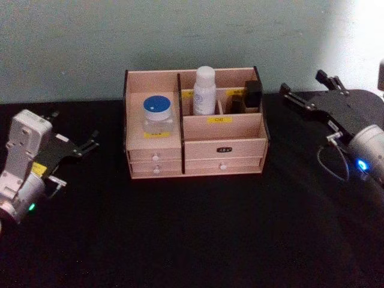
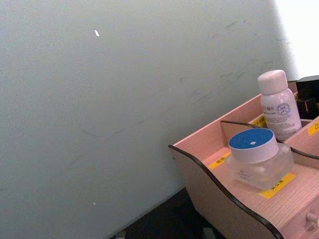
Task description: Pick up the facial cleanser and watermelon frost from the table and place them into the tiered storage box.
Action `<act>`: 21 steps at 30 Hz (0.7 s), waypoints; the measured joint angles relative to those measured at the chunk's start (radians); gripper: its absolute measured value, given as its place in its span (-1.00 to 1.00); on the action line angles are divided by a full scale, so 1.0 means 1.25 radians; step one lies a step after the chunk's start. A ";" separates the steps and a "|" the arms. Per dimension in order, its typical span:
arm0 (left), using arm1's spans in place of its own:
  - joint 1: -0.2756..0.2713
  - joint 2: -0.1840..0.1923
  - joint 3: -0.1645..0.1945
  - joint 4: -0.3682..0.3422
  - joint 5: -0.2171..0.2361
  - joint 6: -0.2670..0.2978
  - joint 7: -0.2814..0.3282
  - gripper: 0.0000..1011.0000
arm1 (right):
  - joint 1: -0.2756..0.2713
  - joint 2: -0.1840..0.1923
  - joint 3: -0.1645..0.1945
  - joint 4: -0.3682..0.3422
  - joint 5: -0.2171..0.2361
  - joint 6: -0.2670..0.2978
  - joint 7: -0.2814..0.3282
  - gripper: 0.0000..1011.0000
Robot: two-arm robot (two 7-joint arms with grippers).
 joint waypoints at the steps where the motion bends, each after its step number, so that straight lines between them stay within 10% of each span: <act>1: 0.000 0.000 0.000 0.000 0.000 0.000 0.000 0.98 | -0.005 -0.001 0.003 0.000 -0.002 -0.003 -0.004 0.98; 21: 0.000 0.000 0.000 0.000 0.000 0.000 0.000 0.98 | -0.032 -0.045 0.026 0.089 -0.043 0.027 -0.022 0.98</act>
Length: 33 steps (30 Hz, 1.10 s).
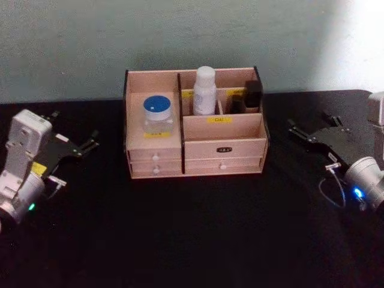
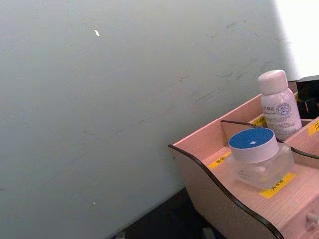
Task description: Pick up the facial cleanser and watermelon frost from the table and place them into the tiered storage box.
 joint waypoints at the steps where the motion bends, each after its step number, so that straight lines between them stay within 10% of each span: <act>1: 0.000 0.000 0.000 0.000 0.000 0.000 0.000 0.98 | 0.001 -0.002 0.000 0.004 -0.001 0.001 0.001 0.98; 33: 0.000 0.000 0.000 0.000 0.000 0.000 0.000 0.98 | 0.013 -0.024 0.004 0.034 -0.023 0.014 0.016 0.98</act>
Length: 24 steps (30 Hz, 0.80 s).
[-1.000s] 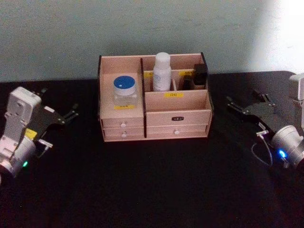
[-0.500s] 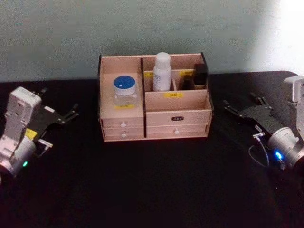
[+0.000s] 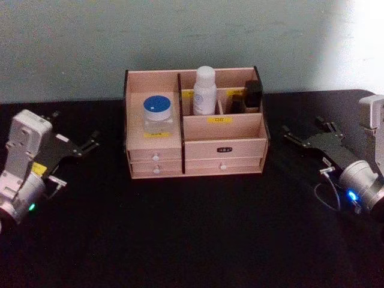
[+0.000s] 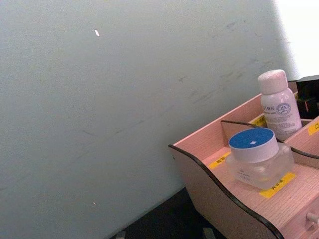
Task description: Pick up the facial cleanser and watermelon frost from the table and place them into the tiered storage box.
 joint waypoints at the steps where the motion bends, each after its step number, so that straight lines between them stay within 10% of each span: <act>1: 0.000 0.000 0.000 0.000 0.000 0.000 0.000 0.98 | 0.000 0.000 0.000 0.000 0.000 0.000 0.000 0.98; 24: 0.000 0.000 0.000 0.000 0.000 0.000 0.000 0.98 | -0.001 0.001 -0.001 -0.001 0.002 -0.001 0.000 0.98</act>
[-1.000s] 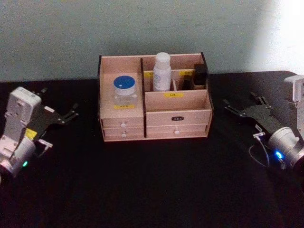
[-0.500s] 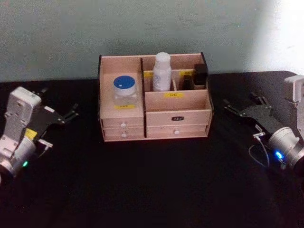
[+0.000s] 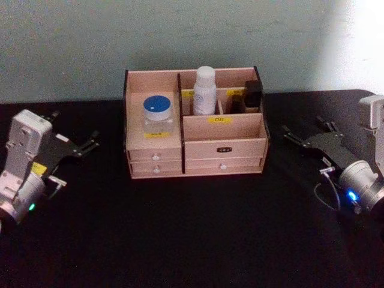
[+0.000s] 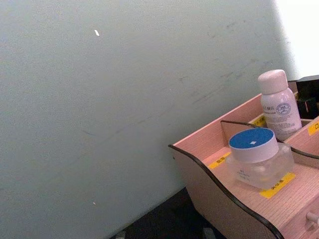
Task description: Pick up the facial cleanser and watermelon frost from the table and place them into the tiered storage box.
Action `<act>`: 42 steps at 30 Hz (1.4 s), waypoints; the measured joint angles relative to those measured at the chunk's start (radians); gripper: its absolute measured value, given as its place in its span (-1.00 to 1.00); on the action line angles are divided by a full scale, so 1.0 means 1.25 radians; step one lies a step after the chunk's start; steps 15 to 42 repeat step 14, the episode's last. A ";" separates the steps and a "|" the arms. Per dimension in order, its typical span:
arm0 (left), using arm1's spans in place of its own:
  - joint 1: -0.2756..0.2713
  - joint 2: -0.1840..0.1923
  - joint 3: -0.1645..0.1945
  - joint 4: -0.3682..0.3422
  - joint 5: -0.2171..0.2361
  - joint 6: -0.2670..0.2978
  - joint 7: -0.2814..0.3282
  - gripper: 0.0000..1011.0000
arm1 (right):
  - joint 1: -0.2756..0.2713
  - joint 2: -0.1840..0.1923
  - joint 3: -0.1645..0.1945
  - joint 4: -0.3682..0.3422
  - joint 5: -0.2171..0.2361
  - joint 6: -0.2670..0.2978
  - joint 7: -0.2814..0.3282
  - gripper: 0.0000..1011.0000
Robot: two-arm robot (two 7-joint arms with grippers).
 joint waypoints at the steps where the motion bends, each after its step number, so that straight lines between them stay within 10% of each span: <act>1: 0.000 0.000 0.000 0.000 0.000 0.000 0.000 0.98 | 0.000 0.000 0.000 0.000 0.000 0.000 0.000 0.98; 42: 0.000 0.000 0.000 0.000 0.000 0.000 0.000 0.98 | 0.000 0.000 0.000 0.000 0.000 0.000 0.000 0.98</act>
